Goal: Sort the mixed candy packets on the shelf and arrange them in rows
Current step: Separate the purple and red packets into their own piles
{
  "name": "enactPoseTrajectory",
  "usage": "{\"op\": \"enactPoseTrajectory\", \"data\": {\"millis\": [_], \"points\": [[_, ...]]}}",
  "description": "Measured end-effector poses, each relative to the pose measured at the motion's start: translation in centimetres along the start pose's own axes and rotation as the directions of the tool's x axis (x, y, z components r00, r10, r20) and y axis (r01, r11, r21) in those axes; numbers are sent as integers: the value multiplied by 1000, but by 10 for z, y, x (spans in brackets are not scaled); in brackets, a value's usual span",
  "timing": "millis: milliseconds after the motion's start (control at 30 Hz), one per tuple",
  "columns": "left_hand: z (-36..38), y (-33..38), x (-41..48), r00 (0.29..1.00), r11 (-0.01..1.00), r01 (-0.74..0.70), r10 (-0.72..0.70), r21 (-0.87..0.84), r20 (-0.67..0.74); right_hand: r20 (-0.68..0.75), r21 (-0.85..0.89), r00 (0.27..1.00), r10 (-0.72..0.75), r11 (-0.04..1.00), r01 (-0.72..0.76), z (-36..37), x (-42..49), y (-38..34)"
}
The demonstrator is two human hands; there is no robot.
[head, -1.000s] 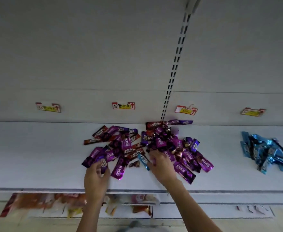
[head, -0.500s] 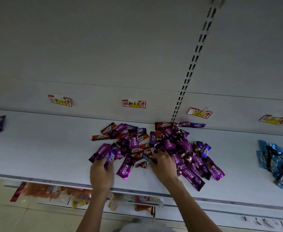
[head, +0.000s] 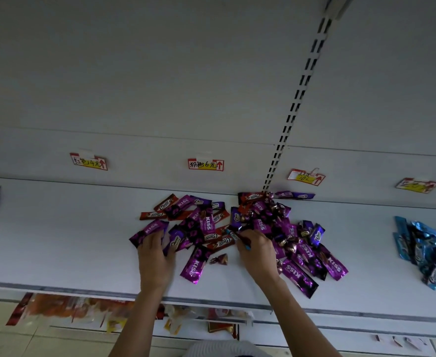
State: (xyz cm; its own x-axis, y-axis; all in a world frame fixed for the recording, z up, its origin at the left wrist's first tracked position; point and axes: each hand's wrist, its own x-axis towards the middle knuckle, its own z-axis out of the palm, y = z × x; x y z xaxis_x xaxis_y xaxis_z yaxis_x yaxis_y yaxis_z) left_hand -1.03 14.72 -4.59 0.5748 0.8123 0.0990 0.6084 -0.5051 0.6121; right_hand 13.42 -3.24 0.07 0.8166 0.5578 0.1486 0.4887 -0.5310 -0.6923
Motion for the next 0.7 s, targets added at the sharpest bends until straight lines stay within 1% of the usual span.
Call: {"op": "enactPoseTrajectory", "data": {"millis": [67,100,133,200,267,367,400,467,567,633,700], "points": [[0,-3,1,999,990,38,-36,135,-16,-3,94,998,57,994,-56,-2,1,-2],[0,-3,1,999,984,47,-42,171,-29,-18,160,992,122,980,-117,-6,2,-1],[0,-2,1,998,984,51,-46,169,-35,-34,226,979,200,956,-187,-10,4,0],[1,8,-1,995,991,96,-94,91,-34,-66,318,935,347,896,-310,-24,6,8],[5,18,-4,984,984,175,-175,20,-14,-90,399,875,475,823,-405,-41,6,19],[11,29,-3,973,971,229,-227,-63,28,-148,532,780,608,714,-455,-64,4,36],[12,35,-2,972,967,235,-232,-97,41,-162,559,760,630,693,-455,-71,4,40],[16,50,-5,977,963,211,-204,-166,55,-167,567,747,643,683,-461,-83,5,50],[23,81,-18,995,970,103,-102,-220,14,-151,492,774,614,726,-480,-92,2,63],[28,104,-26,998,962,66,-68,-265,4,-147,449,795,589,756,-477,-95,-1,70],[33,125,-32,999,943,53,-48,-329,22,-128,451,803,583,755,-476,-97,-4,75]]}}
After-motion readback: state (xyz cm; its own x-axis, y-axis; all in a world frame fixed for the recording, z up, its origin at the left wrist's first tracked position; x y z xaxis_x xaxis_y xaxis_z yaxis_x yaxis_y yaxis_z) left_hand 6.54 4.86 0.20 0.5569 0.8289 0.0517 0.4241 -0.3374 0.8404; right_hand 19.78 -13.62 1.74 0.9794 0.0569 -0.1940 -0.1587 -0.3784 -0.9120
